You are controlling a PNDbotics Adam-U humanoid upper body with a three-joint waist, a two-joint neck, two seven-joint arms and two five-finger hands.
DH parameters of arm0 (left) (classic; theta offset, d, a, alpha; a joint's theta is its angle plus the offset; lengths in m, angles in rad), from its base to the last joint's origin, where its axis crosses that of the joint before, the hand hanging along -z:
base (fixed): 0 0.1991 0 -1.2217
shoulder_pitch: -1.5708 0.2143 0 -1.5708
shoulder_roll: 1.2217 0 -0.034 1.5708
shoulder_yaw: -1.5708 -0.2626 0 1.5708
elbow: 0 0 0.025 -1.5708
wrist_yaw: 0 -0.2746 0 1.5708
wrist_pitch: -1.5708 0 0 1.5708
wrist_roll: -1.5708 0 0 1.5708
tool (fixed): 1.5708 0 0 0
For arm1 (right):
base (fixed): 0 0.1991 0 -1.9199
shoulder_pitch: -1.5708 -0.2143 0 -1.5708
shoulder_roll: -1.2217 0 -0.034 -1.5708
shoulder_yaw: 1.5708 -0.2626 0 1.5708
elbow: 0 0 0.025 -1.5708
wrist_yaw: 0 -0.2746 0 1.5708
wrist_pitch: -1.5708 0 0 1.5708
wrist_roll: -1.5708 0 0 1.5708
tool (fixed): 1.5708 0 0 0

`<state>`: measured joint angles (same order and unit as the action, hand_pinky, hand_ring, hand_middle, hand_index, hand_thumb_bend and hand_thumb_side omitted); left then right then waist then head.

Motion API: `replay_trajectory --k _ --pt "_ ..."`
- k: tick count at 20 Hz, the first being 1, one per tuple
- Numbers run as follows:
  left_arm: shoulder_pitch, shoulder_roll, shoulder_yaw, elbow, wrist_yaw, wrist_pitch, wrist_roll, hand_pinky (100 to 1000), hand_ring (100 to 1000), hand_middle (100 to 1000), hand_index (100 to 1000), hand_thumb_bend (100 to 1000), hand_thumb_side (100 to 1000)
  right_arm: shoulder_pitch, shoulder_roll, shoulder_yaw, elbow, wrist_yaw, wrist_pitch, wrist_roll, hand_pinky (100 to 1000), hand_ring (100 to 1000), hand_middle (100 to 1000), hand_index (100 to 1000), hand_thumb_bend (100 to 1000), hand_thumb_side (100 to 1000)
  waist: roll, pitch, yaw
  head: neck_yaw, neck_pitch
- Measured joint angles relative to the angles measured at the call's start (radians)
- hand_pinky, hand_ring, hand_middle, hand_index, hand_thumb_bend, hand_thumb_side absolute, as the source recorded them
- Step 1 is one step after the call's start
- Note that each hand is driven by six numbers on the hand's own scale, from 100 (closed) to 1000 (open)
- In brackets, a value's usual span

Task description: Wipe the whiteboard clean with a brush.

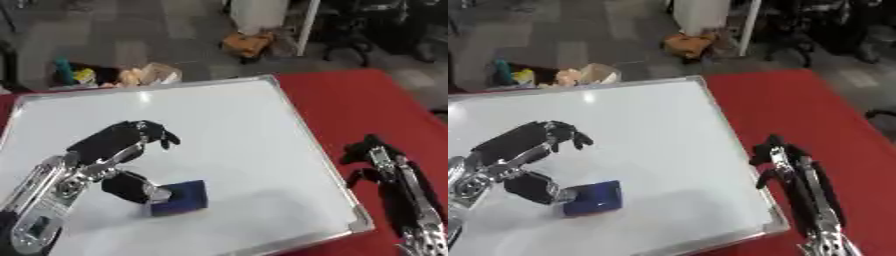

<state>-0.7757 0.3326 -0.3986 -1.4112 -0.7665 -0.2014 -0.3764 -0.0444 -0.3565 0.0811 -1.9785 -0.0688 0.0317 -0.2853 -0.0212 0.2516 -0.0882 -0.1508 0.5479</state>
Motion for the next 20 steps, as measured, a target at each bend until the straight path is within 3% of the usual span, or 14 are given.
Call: replay_trajectory --k 20 --pt "0.000 -0.044 -0.017 0.064 -0.030 -0.005 0.007 488 757 574 835 622 625 0.000 0.001 0.000 0.000 0.000 0.002 0.003 314 586 492 601 100 842 -0.007 0.002 -0.002 0.000 0.000"
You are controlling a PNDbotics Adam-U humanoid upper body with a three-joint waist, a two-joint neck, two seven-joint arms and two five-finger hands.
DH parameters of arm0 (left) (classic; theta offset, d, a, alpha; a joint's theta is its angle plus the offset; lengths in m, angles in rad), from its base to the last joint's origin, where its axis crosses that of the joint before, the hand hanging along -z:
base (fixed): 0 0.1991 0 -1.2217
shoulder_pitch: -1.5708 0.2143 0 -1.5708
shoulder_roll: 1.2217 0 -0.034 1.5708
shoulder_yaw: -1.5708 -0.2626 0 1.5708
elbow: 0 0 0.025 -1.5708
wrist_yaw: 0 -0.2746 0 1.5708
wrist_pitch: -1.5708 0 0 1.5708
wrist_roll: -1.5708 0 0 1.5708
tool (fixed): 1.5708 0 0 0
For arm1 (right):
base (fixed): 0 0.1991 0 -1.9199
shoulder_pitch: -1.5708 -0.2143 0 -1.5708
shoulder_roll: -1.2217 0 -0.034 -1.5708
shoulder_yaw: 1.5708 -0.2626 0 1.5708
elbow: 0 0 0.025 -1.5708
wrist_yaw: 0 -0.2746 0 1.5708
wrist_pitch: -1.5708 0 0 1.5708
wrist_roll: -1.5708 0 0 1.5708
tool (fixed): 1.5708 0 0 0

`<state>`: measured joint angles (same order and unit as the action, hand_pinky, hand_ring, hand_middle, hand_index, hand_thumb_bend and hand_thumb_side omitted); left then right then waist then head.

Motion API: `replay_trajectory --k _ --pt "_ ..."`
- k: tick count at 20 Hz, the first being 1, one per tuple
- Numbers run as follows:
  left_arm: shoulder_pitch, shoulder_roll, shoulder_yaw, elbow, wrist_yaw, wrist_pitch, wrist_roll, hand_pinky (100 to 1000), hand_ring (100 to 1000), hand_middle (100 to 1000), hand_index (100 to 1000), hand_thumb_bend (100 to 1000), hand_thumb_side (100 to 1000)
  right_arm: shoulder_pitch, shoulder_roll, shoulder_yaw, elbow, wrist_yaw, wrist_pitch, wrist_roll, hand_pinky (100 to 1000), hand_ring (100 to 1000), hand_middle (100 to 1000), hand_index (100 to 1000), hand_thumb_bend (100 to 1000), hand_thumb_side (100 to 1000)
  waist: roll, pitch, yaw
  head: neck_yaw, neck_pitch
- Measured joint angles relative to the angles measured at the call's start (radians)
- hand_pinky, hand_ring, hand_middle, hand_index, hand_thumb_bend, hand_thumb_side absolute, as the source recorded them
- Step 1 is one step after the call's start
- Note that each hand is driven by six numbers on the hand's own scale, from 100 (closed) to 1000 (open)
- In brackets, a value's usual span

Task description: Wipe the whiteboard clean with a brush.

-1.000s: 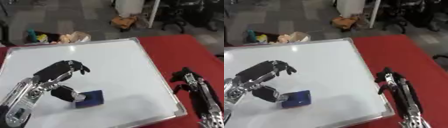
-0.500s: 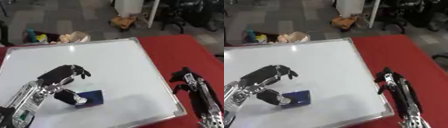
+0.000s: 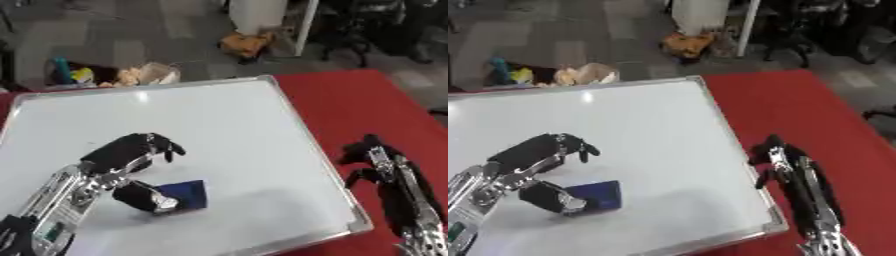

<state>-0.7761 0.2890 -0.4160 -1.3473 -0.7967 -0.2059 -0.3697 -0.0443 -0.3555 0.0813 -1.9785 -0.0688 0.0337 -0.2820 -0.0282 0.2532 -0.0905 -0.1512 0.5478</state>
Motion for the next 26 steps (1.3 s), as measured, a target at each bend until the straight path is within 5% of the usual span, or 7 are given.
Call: replay_trajectory --k 26 --pt "-0.006 -0.026 -0.036 0.038 -0.046 -0.046 -0.016 470 733 558 846 582 587 0.000 0.000 0.005 0.000 0.000 -0.002 0.004 315 586 492 601 100 842 -0.002 0.004 -0.003 0.000 0.000"
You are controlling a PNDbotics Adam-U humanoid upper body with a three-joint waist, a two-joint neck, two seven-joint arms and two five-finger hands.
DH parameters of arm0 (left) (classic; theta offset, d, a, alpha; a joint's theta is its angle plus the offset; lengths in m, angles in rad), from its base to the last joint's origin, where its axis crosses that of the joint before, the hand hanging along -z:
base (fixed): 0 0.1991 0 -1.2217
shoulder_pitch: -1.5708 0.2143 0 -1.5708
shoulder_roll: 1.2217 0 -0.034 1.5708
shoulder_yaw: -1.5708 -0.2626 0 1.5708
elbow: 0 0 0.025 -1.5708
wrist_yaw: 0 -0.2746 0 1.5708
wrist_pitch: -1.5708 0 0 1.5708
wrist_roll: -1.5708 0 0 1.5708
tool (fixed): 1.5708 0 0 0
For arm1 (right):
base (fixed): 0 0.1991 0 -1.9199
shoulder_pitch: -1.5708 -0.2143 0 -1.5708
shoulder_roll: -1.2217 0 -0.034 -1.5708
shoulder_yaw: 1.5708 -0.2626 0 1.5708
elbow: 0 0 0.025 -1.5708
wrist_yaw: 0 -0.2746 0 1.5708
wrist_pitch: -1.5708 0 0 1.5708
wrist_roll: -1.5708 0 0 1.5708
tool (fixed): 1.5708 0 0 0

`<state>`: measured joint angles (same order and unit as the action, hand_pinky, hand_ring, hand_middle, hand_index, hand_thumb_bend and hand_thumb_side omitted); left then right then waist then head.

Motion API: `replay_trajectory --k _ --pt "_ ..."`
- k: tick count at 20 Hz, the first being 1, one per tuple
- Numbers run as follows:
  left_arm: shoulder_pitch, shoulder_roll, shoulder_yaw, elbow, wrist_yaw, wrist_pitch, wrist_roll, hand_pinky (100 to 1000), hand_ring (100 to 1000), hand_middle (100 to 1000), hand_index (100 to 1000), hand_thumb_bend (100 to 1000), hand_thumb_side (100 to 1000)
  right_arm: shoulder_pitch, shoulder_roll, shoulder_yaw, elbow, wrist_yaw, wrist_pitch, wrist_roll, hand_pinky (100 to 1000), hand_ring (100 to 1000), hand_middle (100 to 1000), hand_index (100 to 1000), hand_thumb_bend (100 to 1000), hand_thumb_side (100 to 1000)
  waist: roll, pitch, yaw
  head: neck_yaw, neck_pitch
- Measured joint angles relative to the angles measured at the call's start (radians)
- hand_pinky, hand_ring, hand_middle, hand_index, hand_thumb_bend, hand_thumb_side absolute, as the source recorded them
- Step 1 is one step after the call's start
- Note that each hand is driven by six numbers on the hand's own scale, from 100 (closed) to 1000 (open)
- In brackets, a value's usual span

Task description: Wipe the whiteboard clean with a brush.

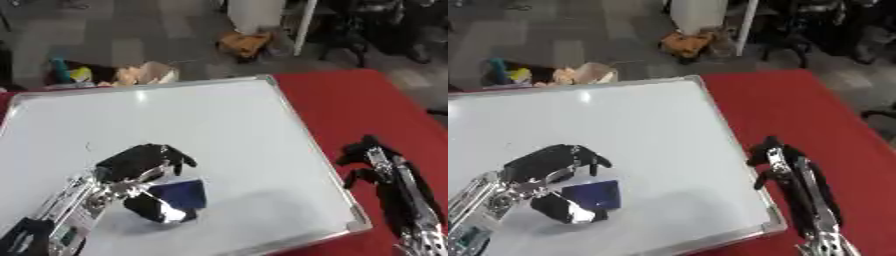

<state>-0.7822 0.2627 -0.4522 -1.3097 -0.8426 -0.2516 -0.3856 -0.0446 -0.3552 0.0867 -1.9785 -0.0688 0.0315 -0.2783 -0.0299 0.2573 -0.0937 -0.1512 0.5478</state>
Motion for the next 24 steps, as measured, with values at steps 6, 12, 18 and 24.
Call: replay_trajectory --k 6,12,18,24 --pt "0.002 -0.001 0.000 0.006 -0.006 -0.002 0.001 420 710 565 847 577 585 0.000 0.000 0.000 0.000 0.000 0.000 0.000 314 586 492 601 100 842 0.000 0.001 0.000 0.000 0.000" --pt "0.004 -0.008 -0.005 0.006 -0.008 -0.002 0.001 360 682 569 847 570 580 0.000 0.002 0.000 0.000 0.000 0.000 0.000 315 586 492 601 100 842 -0.002 0.002 0.000 -0.001 0.000" --pt "0.006 -0.009 -0.006 0.006 -0.008 -0.001 0.002 289 642 567 846 551 563 0.000 0.007 0.000 0.000 0.000 0.001 0.002 314 586 492 601 100 843 -0.003 0.002 0.001 -0.001 0.000" --pt "0.007 -0.009 -0.006 0.011 -0.008 0.003 0.003 280 634 561 843 542 524 0.000 0.007 0.000 0.000 0.000 0.002 0.003 314 586 492 601 100 843 -0.004 0.003 0.001 -0.002 0.000"
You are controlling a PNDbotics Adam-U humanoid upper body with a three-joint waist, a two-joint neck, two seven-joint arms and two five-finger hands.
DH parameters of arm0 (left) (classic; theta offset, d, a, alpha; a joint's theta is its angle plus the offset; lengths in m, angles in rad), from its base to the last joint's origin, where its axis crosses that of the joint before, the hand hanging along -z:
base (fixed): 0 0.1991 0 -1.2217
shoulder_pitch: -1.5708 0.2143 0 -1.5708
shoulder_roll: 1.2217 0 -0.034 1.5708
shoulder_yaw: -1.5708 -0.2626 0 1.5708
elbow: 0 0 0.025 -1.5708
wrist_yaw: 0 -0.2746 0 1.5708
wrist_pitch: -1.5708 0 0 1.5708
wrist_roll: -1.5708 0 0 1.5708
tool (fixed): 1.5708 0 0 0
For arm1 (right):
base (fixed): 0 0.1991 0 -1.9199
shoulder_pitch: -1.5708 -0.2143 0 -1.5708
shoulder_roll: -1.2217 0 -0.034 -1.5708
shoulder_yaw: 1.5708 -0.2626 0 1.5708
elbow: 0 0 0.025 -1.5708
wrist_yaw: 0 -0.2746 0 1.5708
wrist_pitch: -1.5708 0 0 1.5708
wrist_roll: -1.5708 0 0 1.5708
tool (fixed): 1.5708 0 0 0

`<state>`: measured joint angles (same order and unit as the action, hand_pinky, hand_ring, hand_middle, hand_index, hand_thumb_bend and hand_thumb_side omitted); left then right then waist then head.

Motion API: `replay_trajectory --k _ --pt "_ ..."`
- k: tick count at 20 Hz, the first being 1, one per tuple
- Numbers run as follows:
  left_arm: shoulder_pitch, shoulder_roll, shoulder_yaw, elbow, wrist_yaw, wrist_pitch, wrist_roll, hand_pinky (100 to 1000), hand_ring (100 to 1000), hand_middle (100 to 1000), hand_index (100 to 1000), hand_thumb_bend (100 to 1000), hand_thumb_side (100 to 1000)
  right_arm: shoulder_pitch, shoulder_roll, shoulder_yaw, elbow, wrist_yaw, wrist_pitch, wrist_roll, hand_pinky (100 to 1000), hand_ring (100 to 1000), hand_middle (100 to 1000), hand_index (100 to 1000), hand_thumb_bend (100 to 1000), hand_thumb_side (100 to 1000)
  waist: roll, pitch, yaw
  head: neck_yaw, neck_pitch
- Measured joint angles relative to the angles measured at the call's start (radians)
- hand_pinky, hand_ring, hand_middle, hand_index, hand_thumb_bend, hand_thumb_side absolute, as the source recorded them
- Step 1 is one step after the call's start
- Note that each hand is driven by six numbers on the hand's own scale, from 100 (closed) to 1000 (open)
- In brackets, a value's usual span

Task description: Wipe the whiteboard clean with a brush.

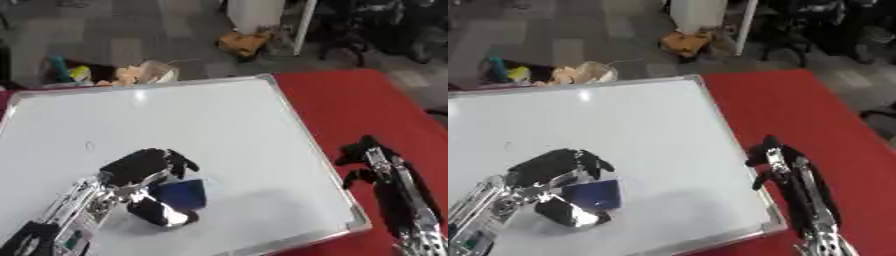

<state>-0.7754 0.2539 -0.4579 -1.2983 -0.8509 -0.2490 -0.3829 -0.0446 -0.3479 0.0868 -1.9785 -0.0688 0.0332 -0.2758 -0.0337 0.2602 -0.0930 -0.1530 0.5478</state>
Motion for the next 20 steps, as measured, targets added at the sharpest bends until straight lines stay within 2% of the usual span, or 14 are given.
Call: replay_trajectory --k 10,20 --pt "0.000 -0.003 0.000 0.000 0.000 0.011 0.002 255 615 546 838 480 464 0.000 0.000 0.000 0.000 0.000 0.000 0.001 315 586 492 601 100 843 -0.002 0.002 0.000 -0.002 0.000" --pt "0.000 -0.008 0.000 0.000 -0.003 0.023 0.014 224 591 536 823 380 389 0.000 0.000 0.000 0.000 0.000 0.002 0.003 315 586 492 602 100 843 -0.003 0.003 0.000 -0.002 0.000"
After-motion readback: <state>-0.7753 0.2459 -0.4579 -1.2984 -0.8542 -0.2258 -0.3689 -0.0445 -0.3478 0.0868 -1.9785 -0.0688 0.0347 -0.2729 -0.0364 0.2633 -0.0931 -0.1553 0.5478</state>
